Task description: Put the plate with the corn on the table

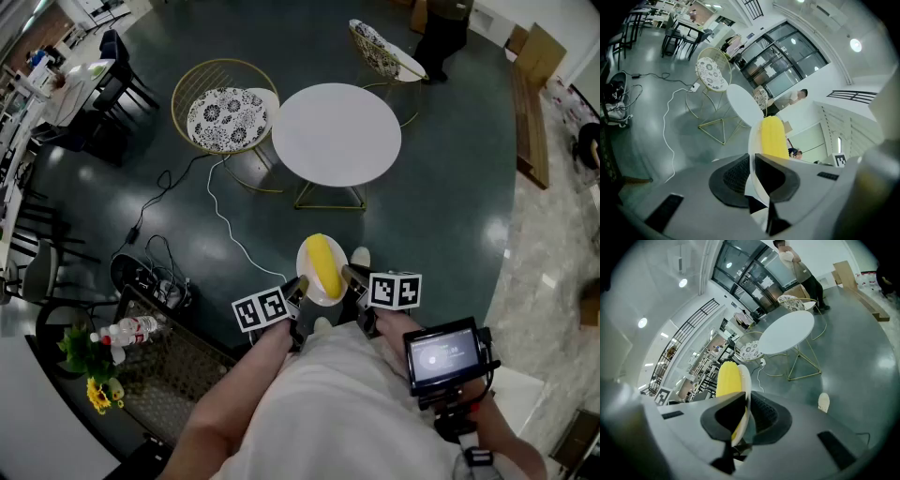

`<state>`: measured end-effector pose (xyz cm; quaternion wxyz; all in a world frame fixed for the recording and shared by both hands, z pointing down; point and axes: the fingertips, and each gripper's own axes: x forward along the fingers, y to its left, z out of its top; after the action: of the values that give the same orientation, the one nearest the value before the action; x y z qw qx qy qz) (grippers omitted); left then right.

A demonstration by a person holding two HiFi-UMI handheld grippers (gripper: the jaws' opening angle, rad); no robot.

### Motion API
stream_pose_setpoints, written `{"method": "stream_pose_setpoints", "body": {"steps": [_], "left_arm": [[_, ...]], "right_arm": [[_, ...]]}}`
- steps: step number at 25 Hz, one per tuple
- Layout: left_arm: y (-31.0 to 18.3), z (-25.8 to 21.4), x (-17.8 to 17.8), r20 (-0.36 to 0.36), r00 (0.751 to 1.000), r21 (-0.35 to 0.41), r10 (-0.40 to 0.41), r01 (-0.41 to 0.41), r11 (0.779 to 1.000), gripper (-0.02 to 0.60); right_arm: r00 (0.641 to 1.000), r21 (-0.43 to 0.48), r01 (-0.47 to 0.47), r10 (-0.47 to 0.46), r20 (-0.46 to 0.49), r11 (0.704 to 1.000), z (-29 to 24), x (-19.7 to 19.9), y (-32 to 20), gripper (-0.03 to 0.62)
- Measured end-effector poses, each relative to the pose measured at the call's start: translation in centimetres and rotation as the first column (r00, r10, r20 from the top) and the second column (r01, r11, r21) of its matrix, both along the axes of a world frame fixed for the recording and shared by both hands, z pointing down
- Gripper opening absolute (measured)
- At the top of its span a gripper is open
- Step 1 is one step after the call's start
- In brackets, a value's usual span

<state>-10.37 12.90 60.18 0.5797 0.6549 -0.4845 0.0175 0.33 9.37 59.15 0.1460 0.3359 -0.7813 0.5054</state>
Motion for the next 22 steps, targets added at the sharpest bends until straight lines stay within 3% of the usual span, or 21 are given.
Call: {"method": "stream_pose_setpoints", "body": {"steps": [13, 22], "left_arm": [[6.4, -2.0, 2.0, 0.006, 1.000, 0.018, 0.024, -0.024, 1.000, 0.041], [5.7, -1.4, 1.9, 0.010, 0.999, -0.004, 0.045, -0.045, 0.999, 0.041]], "right_arm": [[0.999, 0.032, -0.033, 0.032, 0.021, 0.999, -2.7, 2.0, 6.6, 0.041], [0.998, 0.001, -0.058, 0.058, 0.038, 0.998, -1.6, 2.0, 6.0, 0.041]]}}
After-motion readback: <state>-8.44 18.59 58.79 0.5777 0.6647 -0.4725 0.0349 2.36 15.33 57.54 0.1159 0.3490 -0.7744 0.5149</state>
